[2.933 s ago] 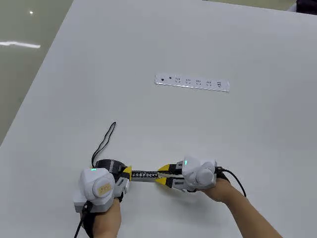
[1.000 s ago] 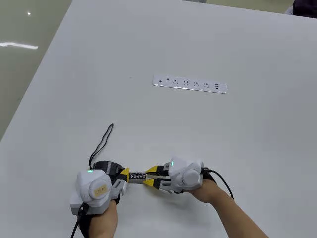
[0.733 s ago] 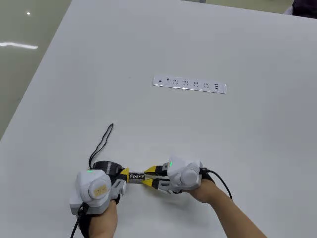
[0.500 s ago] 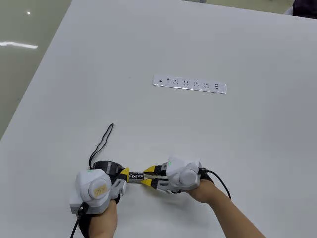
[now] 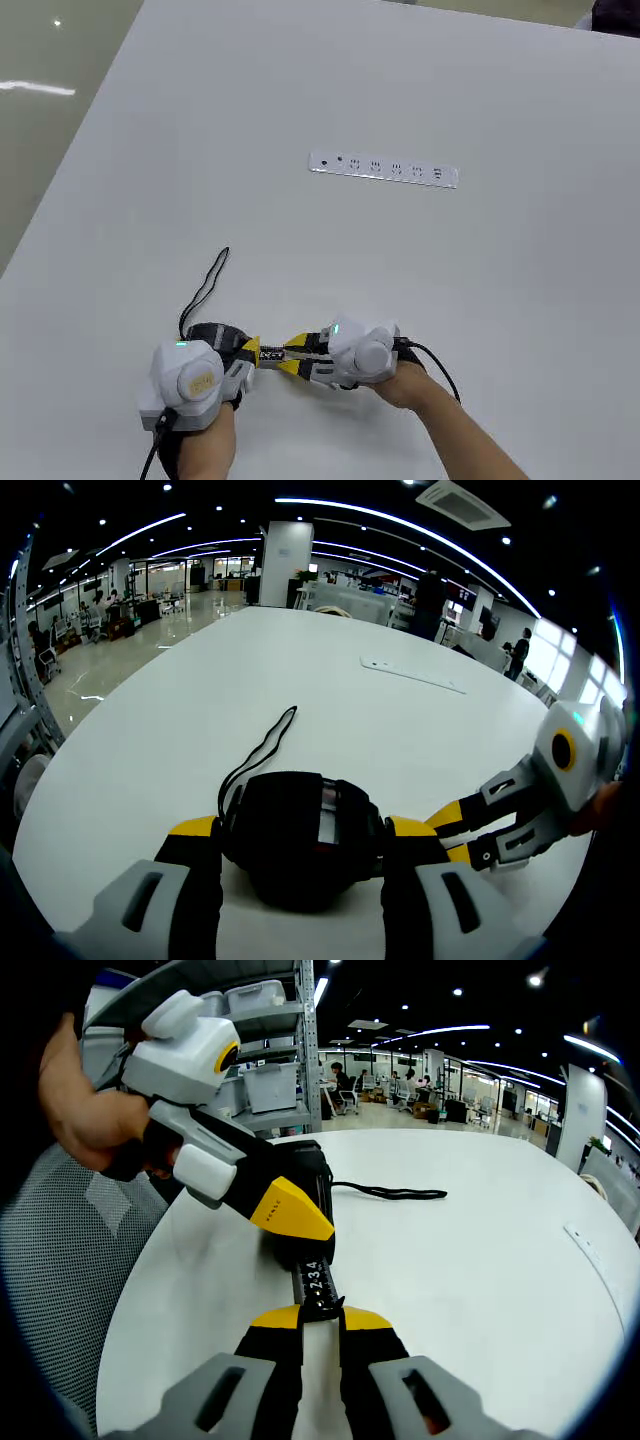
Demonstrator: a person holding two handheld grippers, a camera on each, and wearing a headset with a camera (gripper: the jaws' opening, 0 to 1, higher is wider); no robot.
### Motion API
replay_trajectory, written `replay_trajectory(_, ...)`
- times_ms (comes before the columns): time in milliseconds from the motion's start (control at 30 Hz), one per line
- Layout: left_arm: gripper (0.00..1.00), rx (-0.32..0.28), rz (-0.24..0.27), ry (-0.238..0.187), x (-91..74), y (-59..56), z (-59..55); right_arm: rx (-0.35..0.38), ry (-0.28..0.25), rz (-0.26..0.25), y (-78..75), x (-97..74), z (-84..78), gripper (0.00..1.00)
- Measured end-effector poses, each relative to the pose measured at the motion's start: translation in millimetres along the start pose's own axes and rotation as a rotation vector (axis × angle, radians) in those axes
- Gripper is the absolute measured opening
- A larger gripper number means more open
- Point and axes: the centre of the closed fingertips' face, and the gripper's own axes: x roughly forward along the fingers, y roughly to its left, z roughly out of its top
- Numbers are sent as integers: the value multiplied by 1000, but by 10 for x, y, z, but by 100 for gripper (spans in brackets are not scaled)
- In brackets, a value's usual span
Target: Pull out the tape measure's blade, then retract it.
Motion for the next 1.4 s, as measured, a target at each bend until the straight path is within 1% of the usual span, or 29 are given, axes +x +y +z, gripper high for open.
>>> replay_trajectory(800,62,-6,0,-1,2,1,-4,8,-5,7,34,117,53,11)
replay_trajectory(1400,61,-19,-5,0,0,11,3,3,-14,16,59,167,101,11)
